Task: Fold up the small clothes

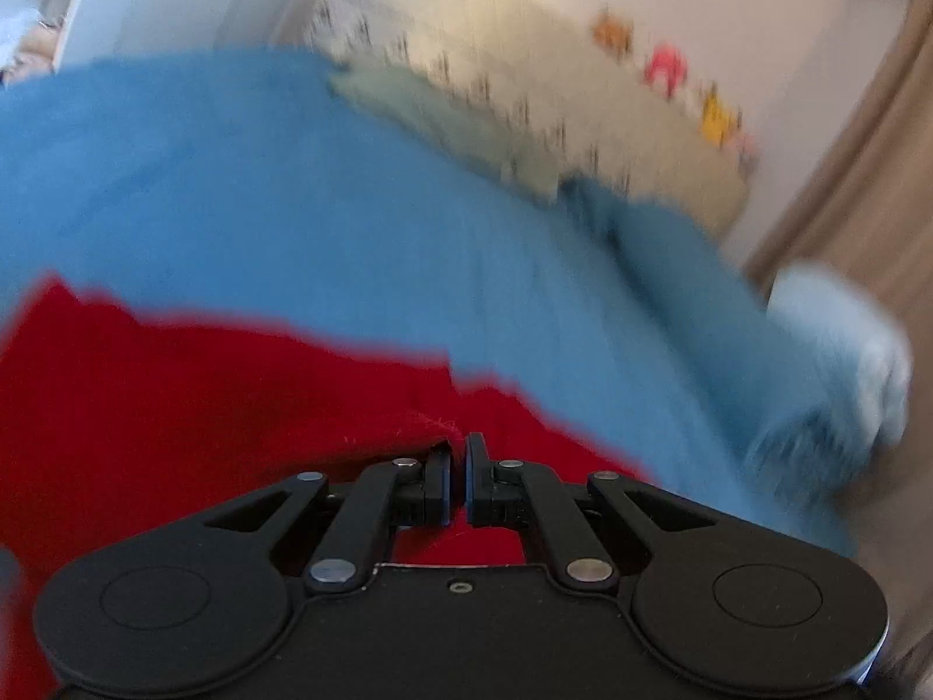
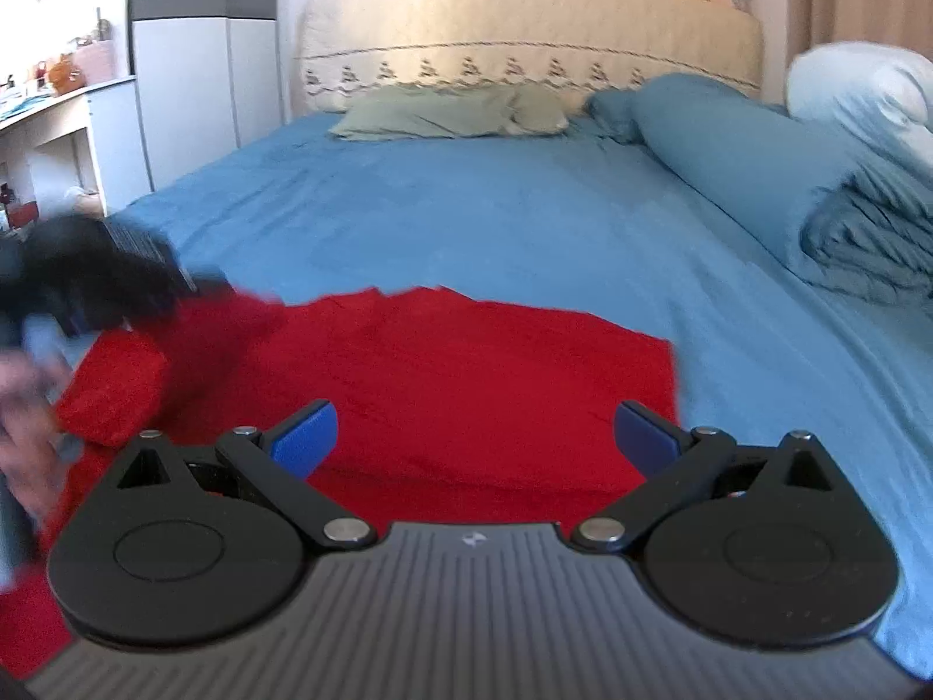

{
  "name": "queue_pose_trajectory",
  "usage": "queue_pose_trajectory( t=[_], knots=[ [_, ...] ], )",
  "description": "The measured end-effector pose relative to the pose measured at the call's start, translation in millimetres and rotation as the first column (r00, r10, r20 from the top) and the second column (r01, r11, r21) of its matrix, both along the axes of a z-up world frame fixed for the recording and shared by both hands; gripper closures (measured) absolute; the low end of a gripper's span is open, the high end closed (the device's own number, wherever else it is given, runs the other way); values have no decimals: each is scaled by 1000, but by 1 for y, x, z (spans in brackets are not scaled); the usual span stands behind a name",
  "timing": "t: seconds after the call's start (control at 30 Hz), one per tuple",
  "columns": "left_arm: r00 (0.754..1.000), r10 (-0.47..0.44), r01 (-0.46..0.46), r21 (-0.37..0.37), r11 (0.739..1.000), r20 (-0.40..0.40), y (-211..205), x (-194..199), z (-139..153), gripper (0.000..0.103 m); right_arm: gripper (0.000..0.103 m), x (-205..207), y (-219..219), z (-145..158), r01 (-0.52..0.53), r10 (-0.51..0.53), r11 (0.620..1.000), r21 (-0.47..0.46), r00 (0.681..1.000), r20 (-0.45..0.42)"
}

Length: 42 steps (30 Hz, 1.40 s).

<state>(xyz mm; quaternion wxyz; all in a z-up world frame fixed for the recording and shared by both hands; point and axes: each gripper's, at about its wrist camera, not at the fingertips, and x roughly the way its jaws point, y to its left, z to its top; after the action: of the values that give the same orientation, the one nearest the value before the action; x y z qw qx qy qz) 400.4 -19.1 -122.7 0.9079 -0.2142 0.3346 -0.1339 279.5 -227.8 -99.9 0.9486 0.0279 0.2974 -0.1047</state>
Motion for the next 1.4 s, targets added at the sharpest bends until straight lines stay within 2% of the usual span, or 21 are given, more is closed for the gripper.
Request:
queue_pose_trajectory(
  t=[0.1,0.2,0.23,0.27,0.3,0.33,0.37,0.43,0.57,0.7,0.77,0.83,0.9,1.0,1.07,1.13,1.17,1.23,1.27,1.33,1.4],
  knots=[
    [998,-38,41,69,997,-49,-25,-2,-37,99,0,-6,-16,-9,1,-1,1000,9,1000,-26],
    [998,-53,57,100,993,-40,-31,-6,-46,98,0,-10,-24,-17,-14,14,1000,0,999,-37],
    [998,-62,65,104,992,-32,-27,-5,-43,93,0,-10,-24,-19,-15,15,1000,-3,999,-38],
    [997,-77,79,108,991,-29,-27,-5,-42,68,0,-10,-23,-20,-16,15,1000,-3,999,-39],
    [996,-89,91,110,990,-26,-25,-4,-39,50,0,-8,-23,-21,-16,16,1000,1,999,-40],
    [995,-96,97,116,989,-16,-22,-5,-34,19,0,-7,-21,-22,-18,18,1000,6,999,-36],
    [995,-99,97,126,987,11,-17,-10,-27,6,0,-7,-20,-21,-23,23,1000,10,999,-30],
    [991,-104,89,179,980,81,-5,-27,-11,1,0,-1,-16,-18,-43,43,999,4,999,-23],
    [992,-83,47,335,941,95,25,-53,1,0,0,9,2,-13,-156,155,987,-24,988,-18],
    [999,-28,16,370,929,28,53,-65,-19,0,0,34,37,-18,-313,306,945,-96,949,-80],
    [1000,-12,21,356,934,-27,56,-63,-36,0,0,49,62,-25,-401,386,897,-185,916,-110],
    [998,-10,31,347,937,-61,58,-60,-51,0,10,64,87,-33,-471,442,846,-252,882,-164],
    [1000,-20,26,381,924,-20,54,-66,-55,0,19,79,106,-43,-535,487,792,-292,844,-225],
    [1000,-22,26,426,905,-13,44,-61,-57,0,28,94,133,-60,-614,532,698,-369,789,-307],
    [1000,-23,21,418,908,0,46,-60,-59,0,34,102,145,-68,-648,550,648,-400,761,-344],
    [1000,-23,16,400,916,12,52,-63,-63,0,47,109,154,-74,-663,553,614,-429,749,-365],
    [1000,-23,14,392,920,17,58,-68,-65,0,53,113,156,-77,-669,554,602,-436,743,-376],
    [999,-24,12,388,921,25,64,-73,-66,0,75,121,161,-83,-690,556,582,-430,724,-410],
    [999,-26,13,392,920,26,64,-73,-66,0,79,124,163,-85,-699,558,574,-426,715,-422],
    [999,-31,16,407,913,29,63,-82,-67,0,83,126,163,-83,-697,566,572,-434,717,-407],
    [999,-33,16,417,909,33,61,-82,-68,0,83,131,154,-68,-665,563,614,-425,746,-355]
  ],
)
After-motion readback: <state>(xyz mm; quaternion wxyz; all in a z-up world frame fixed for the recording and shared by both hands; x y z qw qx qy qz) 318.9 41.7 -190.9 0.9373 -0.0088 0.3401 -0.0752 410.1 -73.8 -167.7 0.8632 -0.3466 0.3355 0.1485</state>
